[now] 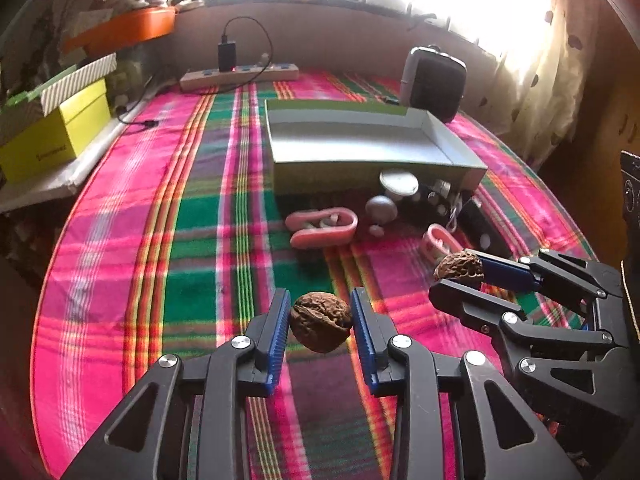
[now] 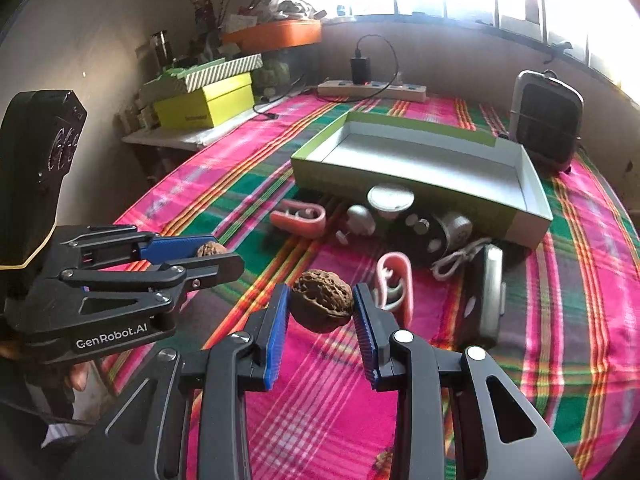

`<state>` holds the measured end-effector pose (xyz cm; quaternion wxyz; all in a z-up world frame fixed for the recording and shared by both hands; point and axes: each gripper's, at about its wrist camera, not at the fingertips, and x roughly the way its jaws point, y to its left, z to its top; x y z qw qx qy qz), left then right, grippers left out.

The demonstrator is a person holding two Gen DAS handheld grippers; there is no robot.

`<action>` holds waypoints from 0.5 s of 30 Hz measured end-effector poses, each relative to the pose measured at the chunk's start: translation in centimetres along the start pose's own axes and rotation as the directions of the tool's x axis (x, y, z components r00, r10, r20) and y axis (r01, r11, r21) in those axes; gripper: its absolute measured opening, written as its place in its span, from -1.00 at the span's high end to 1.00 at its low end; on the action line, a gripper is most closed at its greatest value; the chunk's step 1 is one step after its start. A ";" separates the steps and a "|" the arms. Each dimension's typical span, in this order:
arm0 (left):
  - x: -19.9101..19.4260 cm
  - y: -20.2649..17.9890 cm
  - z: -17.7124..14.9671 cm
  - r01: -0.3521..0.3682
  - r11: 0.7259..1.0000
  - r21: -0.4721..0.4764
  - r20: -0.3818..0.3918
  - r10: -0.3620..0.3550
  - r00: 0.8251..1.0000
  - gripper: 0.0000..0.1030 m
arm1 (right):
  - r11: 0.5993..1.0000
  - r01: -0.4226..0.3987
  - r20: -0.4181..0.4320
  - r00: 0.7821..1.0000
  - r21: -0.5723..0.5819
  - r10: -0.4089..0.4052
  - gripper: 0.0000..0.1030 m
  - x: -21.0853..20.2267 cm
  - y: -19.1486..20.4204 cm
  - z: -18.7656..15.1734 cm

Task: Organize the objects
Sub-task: 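Carry the held walnuts with both tools over the white tray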

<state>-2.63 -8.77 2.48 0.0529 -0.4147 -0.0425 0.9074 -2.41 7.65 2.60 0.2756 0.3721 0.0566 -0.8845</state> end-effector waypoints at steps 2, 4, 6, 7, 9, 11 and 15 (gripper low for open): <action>-0.1 -0.1 0.7 0.008 1.000 0.000 0.012 -0.008 1.000 0.44 | 1.000 0.003 0.004 1.000 0.005 -0.003 0.35 -0.1 -0.3 0.4; 0.0 -0.2 1.4 0.016 1.000 -0.002 0.019 -0.016 1.000 0.44 | 1.000 0.010 0.013 1.000 0.007 -0.010 0.35 -0.3 -0.7 0.9; 0.1 -0.3 2.2 0.020 1.000 -0.003 0.025 -0.020 0.999 0.44 | 1.000 0.018 0.020 1.000 0.015 -0.018 0.35 -0.4 -1.2 1.4; 0.1 -0.4 2.6 0.024 1.000 0.000 0.031 -0.024 0.999 0.44 | 1.000 0.021 0.026 0.999 0.019 -0.021 0.35 -0.5 -1.5 1.7; 0.2 -0.5 3.3 0.028 1.000 0.005 0.038 -0.028 0.999 0.44 | 0.999 0.029 0.034 0.999 0.030 -0.030 0.35 -0.5 -2.0 2.2; 0.5 -0.5 4.2 0.033 0.999 0.000 0.042 -0.033 0.999 0.44 | 0.999 0.041 0.039 0.998 0.035 -0.043 0.35 -0.6 -2.6 2.7; 1.3 -0.3 5.8 0.039 0.999 -0.009 0.045 -0.039 0.998 0.44 | 0.997 0.054 0.049 0.997 0.049 -0.057 0.35 -0.6 -3.8 3.7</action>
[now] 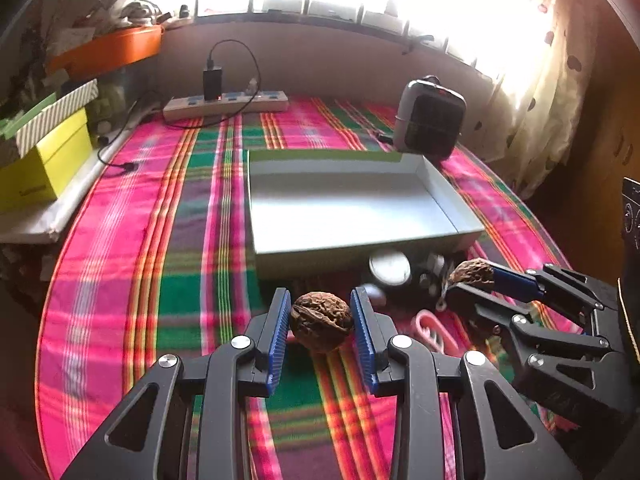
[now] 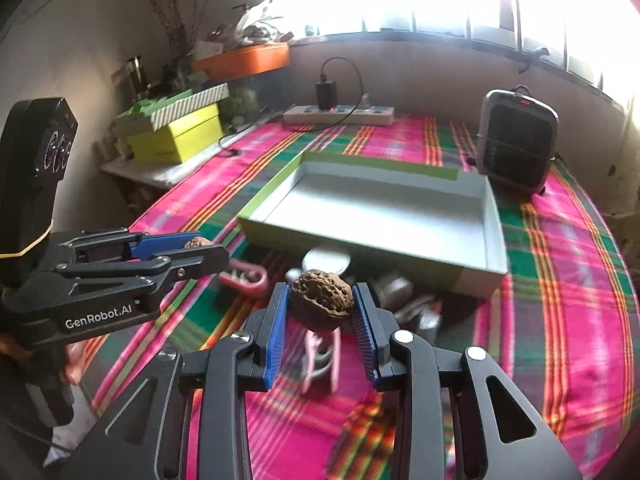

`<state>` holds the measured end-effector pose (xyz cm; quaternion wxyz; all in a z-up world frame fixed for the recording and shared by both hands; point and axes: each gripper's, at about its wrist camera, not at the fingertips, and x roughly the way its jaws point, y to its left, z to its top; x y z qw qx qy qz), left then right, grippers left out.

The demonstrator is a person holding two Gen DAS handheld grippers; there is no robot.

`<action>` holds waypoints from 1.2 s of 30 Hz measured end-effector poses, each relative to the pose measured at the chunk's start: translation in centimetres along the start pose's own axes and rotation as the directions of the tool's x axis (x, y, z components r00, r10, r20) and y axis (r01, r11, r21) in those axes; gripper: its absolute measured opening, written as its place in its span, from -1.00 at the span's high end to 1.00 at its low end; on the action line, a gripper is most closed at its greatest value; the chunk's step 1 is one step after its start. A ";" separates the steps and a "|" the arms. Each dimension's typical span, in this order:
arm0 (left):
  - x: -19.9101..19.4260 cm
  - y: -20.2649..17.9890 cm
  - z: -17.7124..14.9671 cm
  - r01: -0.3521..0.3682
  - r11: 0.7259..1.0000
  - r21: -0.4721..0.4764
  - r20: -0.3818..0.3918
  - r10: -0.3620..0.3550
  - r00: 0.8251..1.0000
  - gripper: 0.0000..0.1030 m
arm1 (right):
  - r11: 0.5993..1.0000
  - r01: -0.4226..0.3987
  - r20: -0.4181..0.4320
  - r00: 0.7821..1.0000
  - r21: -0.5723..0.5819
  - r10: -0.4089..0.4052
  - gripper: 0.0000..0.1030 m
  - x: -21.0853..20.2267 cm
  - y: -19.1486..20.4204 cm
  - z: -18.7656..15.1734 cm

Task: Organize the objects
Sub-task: 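Carry the held walnuts with both tools over the white tray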

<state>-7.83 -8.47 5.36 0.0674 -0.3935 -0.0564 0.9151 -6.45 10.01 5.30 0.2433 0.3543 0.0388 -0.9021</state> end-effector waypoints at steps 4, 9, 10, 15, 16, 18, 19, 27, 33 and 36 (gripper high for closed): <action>1.2 0.0 1.7 0.006 1.000 -0.005 0.002 -0.006 1.000 0.44 | 1.000 0.023 0.009 1.000 0.004 -0.023 0.35 0.5 -1.4 1.6; 2.9 0.3 3.7 -0.006 1.000 -0.016 -0.001 0.006 1.000 0.44 | 0.999 0.040 0.013 0.999 0.023 -0.041 0.35 1.3 -3.2 3.8; 3.2 0.3 4.2 -0.005 1.000 -0.016 -0.003 0.005 1.000 0.44 | 0.999 0.043 0.013 0.999 0.024 -0.044 0.35 1.5 -3.5 4.2; 5.0 0.2 6.0 -0.006 1.000 -0.003 -0.010 0.006 1.000 0.44 | 0.996 0.064 -0.009 0.998 0.059 -0.064 0.35 3.1 -5.5 5.6; 5.4 0.2 6.3 -0.007 1.000 -0.002 -0.016 0.007 1.000 0.44 | 0.996 0.071 -0.013 0.997 0.062 -0.071 0.35 3.4 -5.8 5.8; 6.3 0.2 6.7 -0.010 1.000 0.000 -0.023 0.010 1.000 0.44 | 0.994 0.085 -0.022 0.996 0.063 -0.084 0.35 4.1 -6.4 6.2; 6.7 0.2 6.9 -0.015 1.000 0.001 -0.030 0.015 0.999 0.44 | 0.994 0.088 -0.027 0.996 0.063 -0.087 0.35 4.4 -6.6 6.4; 9.5 0.5 8.3 -0.032 0.999 0.006 -0.057 0.032 0.998 0.44 | 0.990 0.120 -0.081 0.990 0.075 -0.114 0.35 7.9 -9.0 7.7; 11.5 0.8 9.3 -0.051 0.999 0.018 -0.079 0.052 0.996 0.44 | 0.990 0.129 -0.117 0.986 0.065 -0.121 0.35 10.1 -10.1 8.1; 12.3 0.8 9.6 -0.071 0.997 0.029 -0.084 0.073 0.994 0.44 | 0.988 0.135 -0.134 0.983 0.070 -0.125 0.35 11.0 -10.6 8.3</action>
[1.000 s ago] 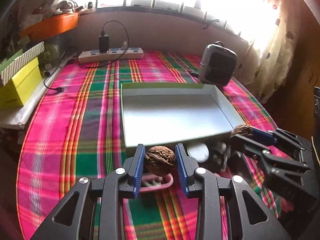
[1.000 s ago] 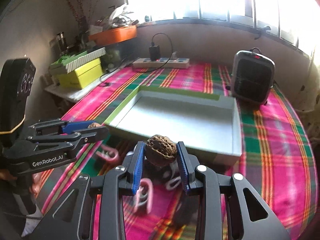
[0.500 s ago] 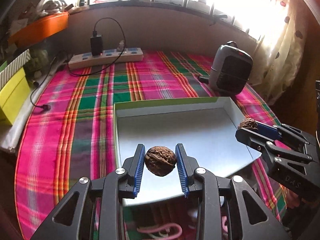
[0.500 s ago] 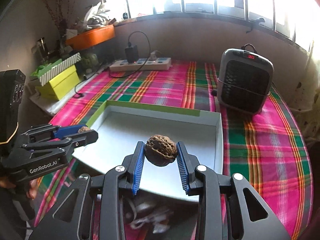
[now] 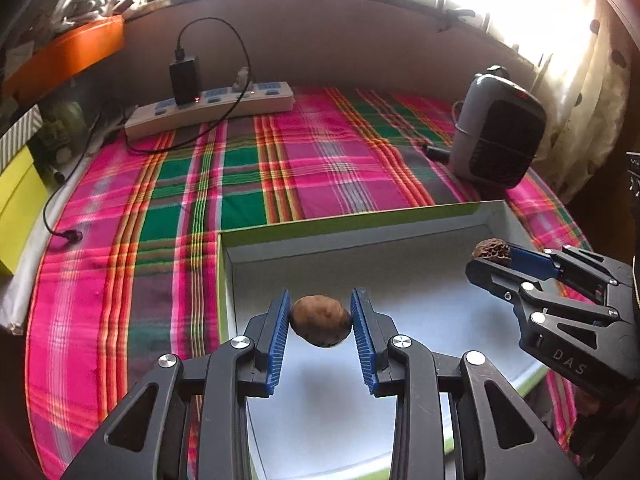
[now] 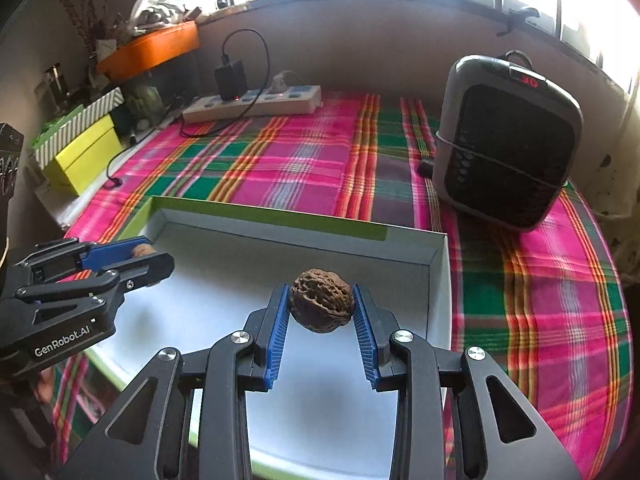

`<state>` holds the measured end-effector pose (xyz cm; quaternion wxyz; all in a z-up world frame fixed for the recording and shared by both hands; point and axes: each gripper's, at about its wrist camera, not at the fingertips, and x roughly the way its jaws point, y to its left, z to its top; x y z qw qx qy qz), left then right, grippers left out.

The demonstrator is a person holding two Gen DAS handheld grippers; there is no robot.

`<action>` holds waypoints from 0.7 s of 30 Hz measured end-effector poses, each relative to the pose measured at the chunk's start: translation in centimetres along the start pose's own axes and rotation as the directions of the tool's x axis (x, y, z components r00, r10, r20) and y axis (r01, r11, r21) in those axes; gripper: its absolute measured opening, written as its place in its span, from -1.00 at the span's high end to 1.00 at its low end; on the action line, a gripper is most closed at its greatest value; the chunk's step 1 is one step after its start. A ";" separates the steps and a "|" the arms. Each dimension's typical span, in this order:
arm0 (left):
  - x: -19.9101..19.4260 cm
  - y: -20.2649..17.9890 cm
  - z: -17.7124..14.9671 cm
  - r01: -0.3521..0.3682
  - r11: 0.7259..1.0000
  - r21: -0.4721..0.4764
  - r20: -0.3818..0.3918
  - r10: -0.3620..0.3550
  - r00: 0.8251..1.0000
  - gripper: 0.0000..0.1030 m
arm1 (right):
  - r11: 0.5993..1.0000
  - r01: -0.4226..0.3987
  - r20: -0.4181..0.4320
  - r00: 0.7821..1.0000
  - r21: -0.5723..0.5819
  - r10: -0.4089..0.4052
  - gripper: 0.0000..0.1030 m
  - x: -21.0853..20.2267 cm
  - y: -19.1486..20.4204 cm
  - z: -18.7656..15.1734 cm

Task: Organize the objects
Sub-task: 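Carry the held walnuts with both tools over the white tray, then lower the walnuts into the tray and open both tools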

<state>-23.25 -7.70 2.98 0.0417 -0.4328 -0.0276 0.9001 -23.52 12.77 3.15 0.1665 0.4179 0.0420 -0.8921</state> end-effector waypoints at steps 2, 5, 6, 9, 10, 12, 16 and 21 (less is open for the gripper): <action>0.3 -0.1 0.1 0.001 1.000 0.005 -0.003 -0.001 1.000 0.44 | 1.000 0.002 -0.008 1.000 -0.002 -0.002 0.35 0.5 -0.1 0.2; 0.6 -0.2 0.3 -0.007 1.000 0.014 -0.004 0.007 1.000 0.44 | 1.000 0.009 -0.017 1.000 -0.012 -0.009 0.35 1.0 -0.2 0.4; 0.7 -0.2 0.3 -0.008 1.000 0.016 -0.003 0.008 1.000 0.44 | 1.000 0.011 -0.019 1.000 -0.013 -0.011 0.35 1.2 -0.2 0.5; 1.0 -0.1 0.3 -0.009 1.000 0.013 -0.008 0.009 1.000 0.44 | 1.000 0.012 -0.027 1.000 -0.012 -0.012 0.35 1.6 -0.2 0.5; 1.0 -0.1 0.3 -0.009 1.000 0.012 -0.009 0.009 1.000 0.44 | 1.000 0.013 -0.030 0.999 -0.013 -0.013 0.35 1.7 -0.2 0.5; 1.1 -0.1 0.3 -0.010 1.000 0.010 -0.009 0.010 1.000 0.44 | 1.000 0.021 -0.032 0.999 -0.018 -0.021 0.35 1.9 -0.1 0.5; 1.3 -0.1 0.2 -0.016 1.000 0.005 -0.015 0.016 1.000 0.44 | 0.999 0.033 -0.032 0.999 -0.027 -0.034 0.35 2.1 0.1 0.6; 1.4 -0.1 0.2 -0.019 1.000 0.003 -0.017 0.019 1.000 0.44 | 0.998 0.047 -0.032 0.998 -0.032 -0.048 0.35 2.2 0.2 0.6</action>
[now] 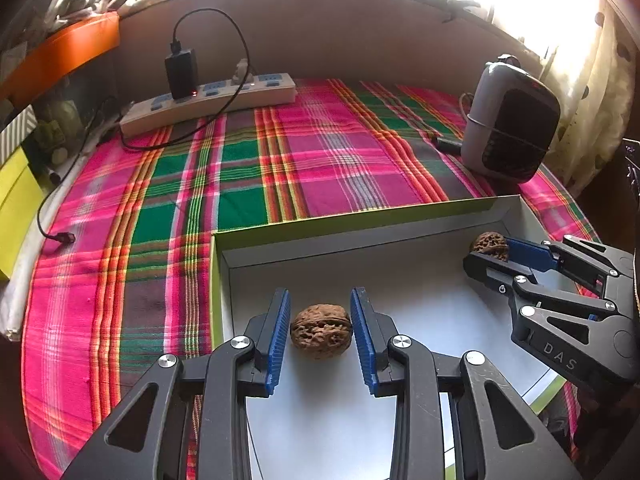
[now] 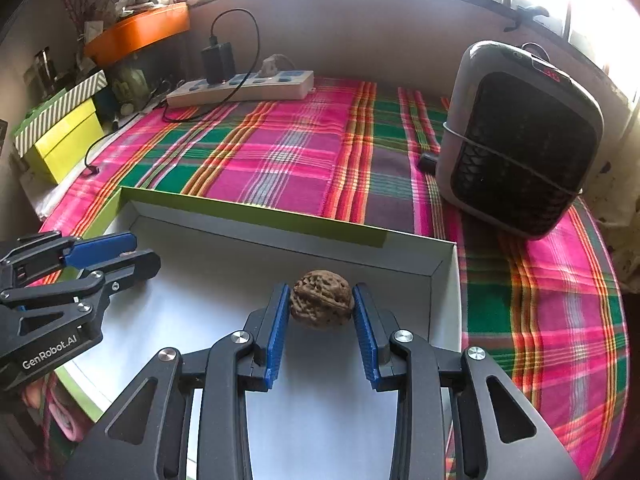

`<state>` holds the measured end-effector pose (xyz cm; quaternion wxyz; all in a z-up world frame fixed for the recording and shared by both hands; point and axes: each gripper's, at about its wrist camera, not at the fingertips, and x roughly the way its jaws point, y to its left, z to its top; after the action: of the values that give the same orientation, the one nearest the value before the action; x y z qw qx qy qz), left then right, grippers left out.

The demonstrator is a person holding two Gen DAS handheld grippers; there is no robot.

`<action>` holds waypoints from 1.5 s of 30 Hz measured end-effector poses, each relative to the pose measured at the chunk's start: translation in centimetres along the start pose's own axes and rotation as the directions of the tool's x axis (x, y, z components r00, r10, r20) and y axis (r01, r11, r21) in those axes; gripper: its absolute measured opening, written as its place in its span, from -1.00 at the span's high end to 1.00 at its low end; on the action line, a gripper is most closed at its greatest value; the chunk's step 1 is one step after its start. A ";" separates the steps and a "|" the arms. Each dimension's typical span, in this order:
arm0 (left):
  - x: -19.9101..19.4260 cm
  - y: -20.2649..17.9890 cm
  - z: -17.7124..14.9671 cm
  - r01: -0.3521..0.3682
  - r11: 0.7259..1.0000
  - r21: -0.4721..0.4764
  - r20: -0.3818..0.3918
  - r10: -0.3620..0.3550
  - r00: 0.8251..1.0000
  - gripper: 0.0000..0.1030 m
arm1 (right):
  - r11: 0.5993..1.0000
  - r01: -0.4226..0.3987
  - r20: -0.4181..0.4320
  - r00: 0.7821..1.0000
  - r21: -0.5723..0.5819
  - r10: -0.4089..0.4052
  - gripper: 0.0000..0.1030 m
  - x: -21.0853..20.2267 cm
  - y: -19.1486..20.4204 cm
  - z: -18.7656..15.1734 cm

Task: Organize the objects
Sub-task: 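Lower the walnuts into the tray and open both tools, then move back to the objects and grasp the black rectangular device with the right tool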

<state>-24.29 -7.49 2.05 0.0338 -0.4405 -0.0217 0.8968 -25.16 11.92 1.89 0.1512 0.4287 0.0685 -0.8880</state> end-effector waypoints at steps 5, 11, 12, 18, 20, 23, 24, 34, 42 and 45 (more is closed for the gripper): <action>0.0 0.0 0.0 -0.003 1.000 0.001 -0.002 0.003 1.000 0.43 | 1.000 0.013 -0.004 1.000 0.005 -0.013 0.35 0.0 0.0 0.0; -0.3 0.1 -0.1 0.003 1.000 -0.005 0.006 -0.003 1.000 0.36 | 1.000 0.011 -0.004 1.000 0.018 -0.011 0.15 -0.1 0.0 0.0; -0.4 0.1 -0.1 0.004 1.000 -0.007 0.009 -0.004 1.000 0.34 | 1.000 0.012 -0.002 1.000 0.021 -0.012 0.13 -0.2 -0.1 0.0; -0.8 0.0 -0.4 0.010 1.000 0.000 0.011 -0.010 1.000 0.29 | 1.000 0.019 0.003 1.000 0.024 -0.019 0.10 -0.5 -0.1 -0.1; -0.8 0.0 -0.4 0.005 1.000 -0.009 0.015 -0.005 1.000 0.29 | 0.999 0.022 0.006 1.000 0.026 -0.022 0.09 -0.7 0.0 -0.1; -1.1 0.1 -0.6 0.006 1.000 -0.017 0.024 -0.005 1.000 0.29 | 0.999 0.026 0.012 1.000 0.029 -0.026 0.09 -1.0 -0.1 -0.2; -1.3 0.1 -0.6 0.005 1.000 -0.019 0.028 -0.005 1.000 0.29 | 0.999 0.026 0.014 1.000 0.030 -0.027 0.09 -1.1 -0.1 -0.2; -3.7 0.8 -1.4 0.000 1.000 -0.030 0.070 0.002 0.998 0.28 | 0.998 0.019 0.048 0.999 0.054 -0.022 0.08 -2.9 0.0 -0.9; -5.8 1.4 -2.5 -0.011 0.999 -0.039 0.100 0.015 0.995 0.28 | 0.997 0.014 0.079 0.997 0.078 -0.020 0.08 -4.9 -0.2 -2.0; -6.8 1.6 -3.2 -0.011 0.999 -0.045 0.112 0.016 0.994 0.28 | 0.996 0.006 0.090 0.996 0.089 -0.014 0.08 -5.8 -0.2 -2.6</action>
<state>-17.69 -9.63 5.33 0.0167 -0.3903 -0.0403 0.9196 -19.91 14.01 4.79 0.1305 0.3942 0.0245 -0.9094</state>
